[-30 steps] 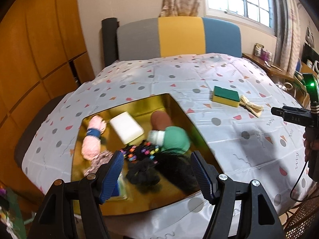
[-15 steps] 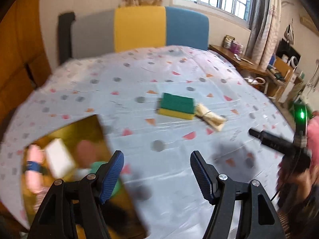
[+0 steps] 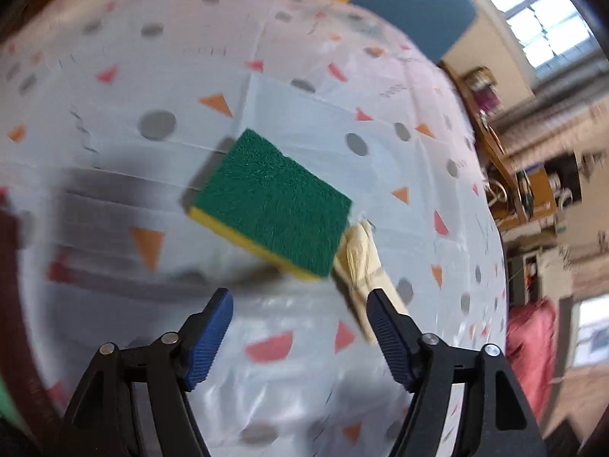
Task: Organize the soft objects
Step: 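Grasp the green-and-yellow scouring sponge with the left gripper, then lift the sponge with the left gripper while the right grasps the cream mesh cloth roll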
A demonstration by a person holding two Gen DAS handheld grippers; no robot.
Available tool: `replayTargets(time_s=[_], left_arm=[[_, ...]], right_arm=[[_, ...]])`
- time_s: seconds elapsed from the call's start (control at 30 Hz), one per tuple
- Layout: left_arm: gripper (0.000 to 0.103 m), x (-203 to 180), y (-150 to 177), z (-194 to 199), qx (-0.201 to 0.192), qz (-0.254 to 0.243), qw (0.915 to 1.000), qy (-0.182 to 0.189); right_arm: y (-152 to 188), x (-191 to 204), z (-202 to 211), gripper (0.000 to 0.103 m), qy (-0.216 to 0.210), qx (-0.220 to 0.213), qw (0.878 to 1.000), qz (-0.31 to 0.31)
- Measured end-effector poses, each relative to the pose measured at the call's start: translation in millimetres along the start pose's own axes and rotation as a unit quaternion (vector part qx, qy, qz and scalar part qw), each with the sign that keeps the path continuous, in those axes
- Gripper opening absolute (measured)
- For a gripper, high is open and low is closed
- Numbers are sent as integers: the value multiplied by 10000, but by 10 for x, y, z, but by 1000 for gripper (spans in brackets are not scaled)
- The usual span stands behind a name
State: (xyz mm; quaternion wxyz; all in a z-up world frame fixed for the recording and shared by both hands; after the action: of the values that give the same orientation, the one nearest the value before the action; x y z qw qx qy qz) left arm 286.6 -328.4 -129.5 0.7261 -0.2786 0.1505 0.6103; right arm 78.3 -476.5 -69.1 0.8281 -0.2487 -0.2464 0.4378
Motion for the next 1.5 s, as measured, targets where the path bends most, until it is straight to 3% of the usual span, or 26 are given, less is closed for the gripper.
replayTargets(time_s=[0.27, 0.43, 0.63, 0.77, 1.0, 1.13, 1.23, 1.37, 1.5], left_arm=[[81, 81, -550, -255, -240, 249, 9988, -336], [83, -20, -775, -425, 115, -236, 9971, -708], [85, -204, -820, -633, 254, -894, 9870, -1309], [74, -175, -686, -582, 22, -1270, 9816, -1426], [71, -25, -289, -138, -227, -1551, 9778, -1393], [71, 4, -60, 247, -311, -1576, 9809, -1101], [72, -53, 97, 525, -461, -1693, 9798, -957], [71, -110, 286, 849, -697, -1765, 9788, -770], [72, -164, 469, 1174, -967, -1969, 9729, -729]], right_arm=[[23, 11, -16, 76, -152, 203, 9996, -131], [32, -15, -36, 77, -172, 301, 9991, -238], [54, -41, -81, 78, -166, 422, 9985, -314], [58, -27, -84, 78, -160, 409, 9987, -255], [144, 33, -187, 78, -110, 585, 9982, -100], [129, 164, -259, 78, -209, 770, 9968, 92], [-74, 375, -322, 77, -340, 528, 9962, 608], [-323, 646, -690, 77, -267, 502, 9899, 1299], [-405, 800, -1135, 77, -104, 823, 9828, 1650]])
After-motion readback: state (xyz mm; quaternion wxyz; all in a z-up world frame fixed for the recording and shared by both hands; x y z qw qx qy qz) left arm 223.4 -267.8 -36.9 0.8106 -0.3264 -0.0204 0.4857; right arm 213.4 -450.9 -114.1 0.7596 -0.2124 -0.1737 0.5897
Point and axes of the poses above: each gripper's, at about its wrist camera, not at the fingertips, and z roughly against the way its jaws point, x to its left, y to its underside, the point moved 5 cm from there along -z, roughly the way its jaws point, and after that the axes turned 8 degrees about y, right-handed, at the moved point
